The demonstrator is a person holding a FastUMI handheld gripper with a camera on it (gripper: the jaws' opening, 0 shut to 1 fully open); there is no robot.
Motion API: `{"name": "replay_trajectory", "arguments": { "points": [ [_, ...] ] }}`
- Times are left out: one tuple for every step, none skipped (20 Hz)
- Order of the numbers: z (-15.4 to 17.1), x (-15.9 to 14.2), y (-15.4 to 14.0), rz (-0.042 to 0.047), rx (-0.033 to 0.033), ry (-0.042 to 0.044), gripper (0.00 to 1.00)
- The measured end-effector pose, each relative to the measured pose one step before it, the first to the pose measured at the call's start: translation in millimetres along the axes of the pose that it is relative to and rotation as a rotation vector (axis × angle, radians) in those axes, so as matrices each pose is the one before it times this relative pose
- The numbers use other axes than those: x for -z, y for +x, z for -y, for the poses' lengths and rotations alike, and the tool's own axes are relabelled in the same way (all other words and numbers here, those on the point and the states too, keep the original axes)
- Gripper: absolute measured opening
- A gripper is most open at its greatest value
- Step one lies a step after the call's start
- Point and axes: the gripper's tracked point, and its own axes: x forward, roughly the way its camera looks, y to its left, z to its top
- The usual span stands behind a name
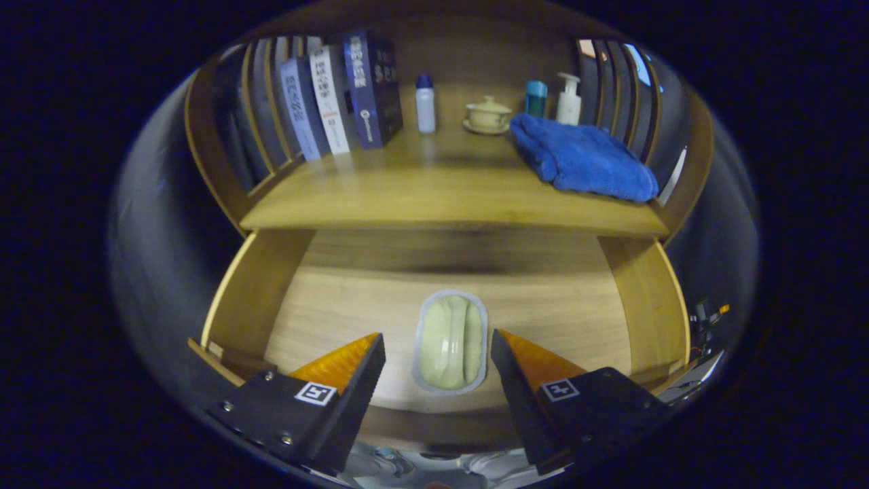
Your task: Pull open the drawer, take out the items inside it, and place them on the countertop above the cabinet.
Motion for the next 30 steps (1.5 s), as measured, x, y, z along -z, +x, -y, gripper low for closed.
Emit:
{"name": "replay_trajectory", "arguments": {
  "points": [
    [1.35,4.3,10.45,-0.02768,0.0068,0.0075,0.93],
    [-0.04,2.84,6.62,-0.02456,-0.00505,0.01118,0.81],
    [0.63,5.59,7.42,-0.03118,-0.00244,0.00867,0.69],
    [7.28,2.23,3.81,-0.01508,0.02998,0.02262,0.56],
    [1.62,3.28,4.03,-0.0239,-0.0003,0.03978,0.44],
    [-5.29,5.59,1.52,-0.03126,-0.0378,0.03749,0.32],
    [-2.36,3.72,3.37,-0.02584,-0.03478,0.02132,0.2],
    [0.54,-6.17,-1.96,0.03797,-0.021,0.00097,0.21],
    [-0.59,-1.29,1.13,0.00374,-0.01979,-0.01419,0.2],
    [0.87,2.01,1.23,-0.00721,-0.01719,-0.01996,0.18],
    [-0.57,0.93,-3.22,0.00172,-0.00228,-0.00483,0.18],
    [-3.39,-2.48,1.72,0.01514,-0.02116,-0.01184,0.13],
    [-5.21,-6.17,-2.68,0.03496,-0.02629,-0.00706,0.13],
    [-5.98,-4.49,-4.73,0.0356,-0.02305,-0.00984,0.13],
    [-5.03,-6.06,-6.49,0.03748,-0.01071,-0.01434,0.13],
    [-2.4,-6.61,-5.64,0.03595,0.00248,-0.01411,0.13],
    [1.79,-5.97,-6.01,0.03742,0.00361,-0.01757,0.13],
    [0.64,-6.16,-5.87,0.04245,0.00472,-0.0201,0.13],
    [-2.31,-5.76,-5.3,0.03557,0.00432,-0.01855,0.13],
    [-1.58,-7.04,-6.8,0.03703,0.00067,-0.01274,0.13],
    [-1.88,-6.81,-7.29,0.03554,-0.00442,-0.00416,0.13],
    [-2.58,-6.91,-5.62,0.02406,-0.00824,-0.00088,0.13],
    [1.21,-4.67,-2.01,0.02172,-0.00337,0.00226,0.13],
    [0.4,-7.3,-4.92,0.02755,-0.00177,0.00184,0.13],
    [-0.8,-9.23,-7.1,0.02628,-0.00115,-0.0038,0.13],
    [2.03,-7.67,-5.1,0.02252,0.00533,-0.00505,0.13],
    [0.97,-8.66,-6.91,0.02155,0.00697,-0.00006,0.13],
    [-0.59,-9.97,-5.43,0.02227,-0.00124,0.00724,0.13],
    [-1.73,-8.71,-3.78,0.01702,-0.00412,0.00807,0.13],
    [2.51,-9.69,-2.96,0.01737,-0.0011,0.01109,0.13]
  ]
}}
